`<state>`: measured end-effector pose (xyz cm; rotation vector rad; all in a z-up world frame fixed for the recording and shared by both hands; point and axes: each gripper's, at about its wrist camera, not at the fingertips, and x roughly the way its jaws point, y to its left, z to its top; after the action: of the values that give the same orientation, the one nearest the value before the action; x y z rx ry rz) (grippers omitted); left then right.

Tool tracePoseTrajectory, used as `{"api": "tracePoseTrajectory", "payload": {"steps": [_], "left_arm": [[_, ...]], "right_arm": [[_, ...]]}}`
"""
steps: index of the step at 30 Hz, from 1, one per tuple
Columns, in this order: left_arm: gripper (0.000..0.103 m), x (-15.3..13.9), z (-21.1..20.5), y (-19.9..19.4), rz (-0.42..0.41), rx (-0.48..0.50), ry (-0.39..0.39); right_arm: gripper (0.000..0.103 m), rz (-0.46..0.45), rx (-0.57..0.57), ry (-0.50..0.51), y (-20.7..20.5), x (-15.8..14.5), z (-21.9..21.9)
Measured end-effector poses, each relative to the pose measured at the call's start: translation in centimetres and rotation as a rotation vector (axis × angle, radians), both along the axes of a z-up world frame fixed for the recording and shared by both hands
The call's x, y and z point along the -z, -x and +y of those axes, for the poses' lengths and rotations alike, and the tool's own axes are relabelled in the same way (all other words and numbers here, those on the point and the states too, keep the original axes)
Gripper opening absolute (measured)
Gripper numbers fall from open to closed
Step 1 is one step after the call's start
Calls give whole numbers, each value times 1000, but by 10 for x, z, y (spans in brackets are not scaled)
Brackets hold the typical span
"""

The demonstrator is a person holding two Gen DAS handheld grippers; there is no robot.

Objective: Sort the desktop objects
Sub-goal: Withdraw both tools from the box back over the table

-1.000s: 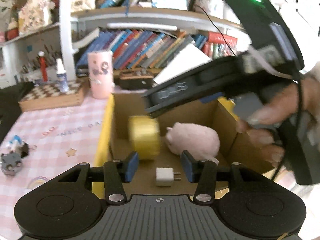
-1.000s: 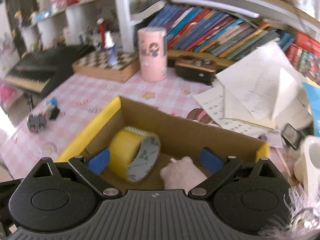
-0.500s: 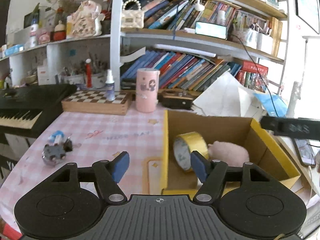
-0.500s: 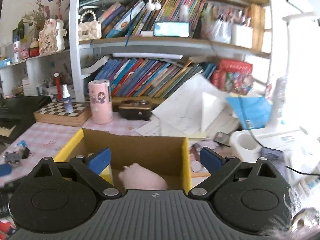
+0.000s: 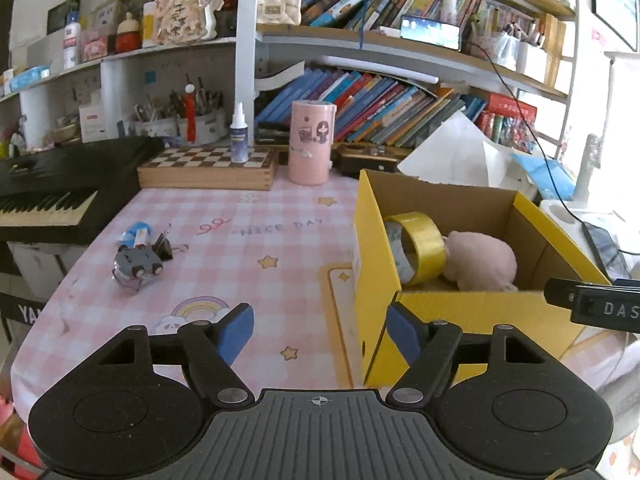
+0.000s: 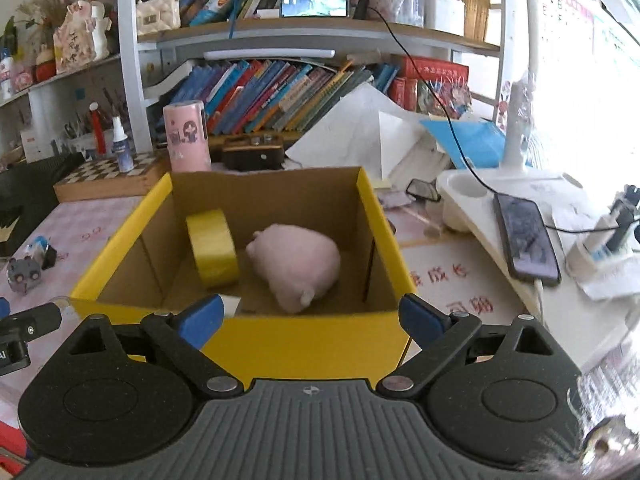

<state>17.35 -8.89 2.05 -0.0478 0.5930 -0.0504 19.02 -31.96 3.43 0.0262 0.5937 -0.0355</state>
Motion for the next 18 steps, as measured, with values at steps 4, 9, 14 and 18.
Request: {"api": "tracePoseTrajectory", "payload": {"steps": [4, 9, 14, 18], "left_arm": [[75, 4, 12, 11, 26, 24, 11], [76, 11, 28, 22, 77, 44, 19], [76, 16, 47, 36, 110, 42, 24], [76, 18, 57, 49, 115, 51, 19]], "right_arm": [[95, 33, 25, -8, 12, 3, 12], [90, 83, 32, 6, 30, 14, 31], [90, 92, 25, 27, 49, 18, 48], [90, 120, 21, 16, 63, 23, 61]]}}
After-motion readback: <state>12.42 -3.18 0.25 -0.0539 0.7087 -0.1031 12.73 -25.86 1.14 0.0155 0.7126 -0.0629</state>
